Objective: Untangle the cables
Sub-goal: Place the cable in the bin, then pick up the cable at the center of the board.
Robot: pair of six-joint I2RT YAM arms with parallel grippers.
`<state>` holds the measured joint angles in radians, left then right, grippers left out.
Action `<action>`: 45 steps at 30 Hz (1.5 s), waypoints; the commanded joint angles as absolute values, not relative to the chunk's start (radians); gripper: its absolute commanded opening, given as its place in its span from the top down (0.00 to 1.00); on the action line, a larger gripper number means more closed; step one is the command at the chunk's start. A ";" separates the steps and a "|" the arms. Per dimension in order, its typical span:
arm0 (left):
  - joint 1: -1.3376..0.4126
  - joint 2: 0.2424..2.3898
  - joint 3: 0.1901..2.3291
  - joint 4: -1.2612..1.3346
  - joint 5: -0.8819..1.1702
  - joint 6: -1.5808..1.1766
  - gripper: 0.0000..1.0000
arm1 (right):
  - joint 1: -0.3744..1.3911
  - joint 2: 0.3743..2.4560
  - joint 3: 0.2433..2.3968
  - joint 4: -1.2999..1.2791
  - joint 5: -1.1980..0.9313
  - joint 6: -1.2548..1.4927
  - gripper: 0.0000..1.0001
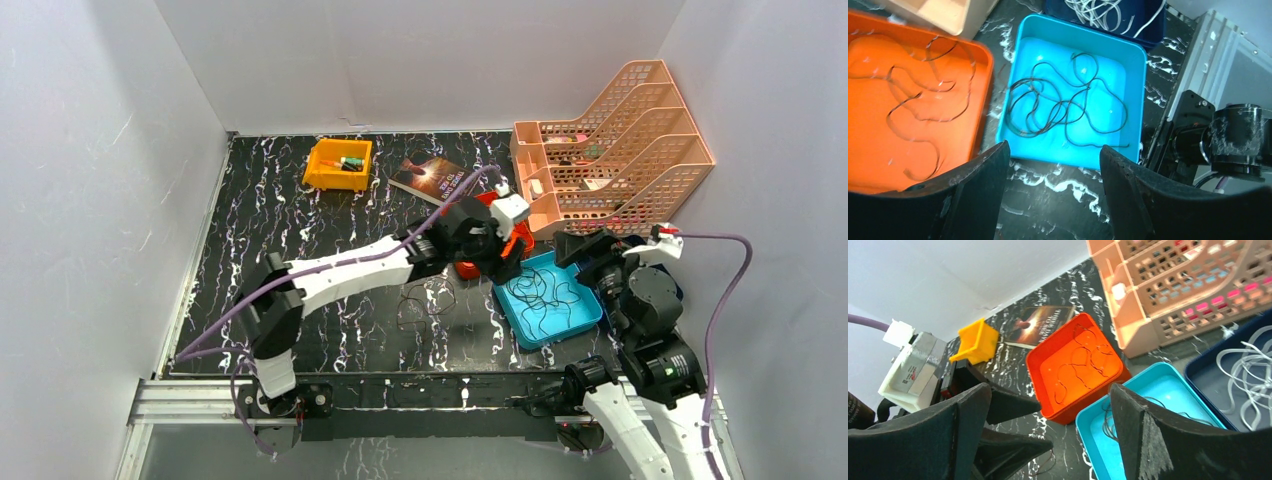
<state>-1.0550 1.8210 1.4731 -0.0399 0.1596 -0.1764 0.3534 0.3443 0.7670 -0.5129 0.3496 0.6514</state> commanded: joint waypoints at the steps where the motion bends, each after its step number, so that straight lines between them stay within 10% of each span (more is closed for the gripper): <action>1: -0.993 1.621 1.346 -0.044 0.071 -0.205 0.35 | 0.350 0.383 0.737 -0.327 0.186 0.574 0.01; 45: -0.934 1.147 0.811 -0.363 -0.076 -0.366 0.21 | 0.563 0.893 0.776 -0.262 -0.034 0.478 0.03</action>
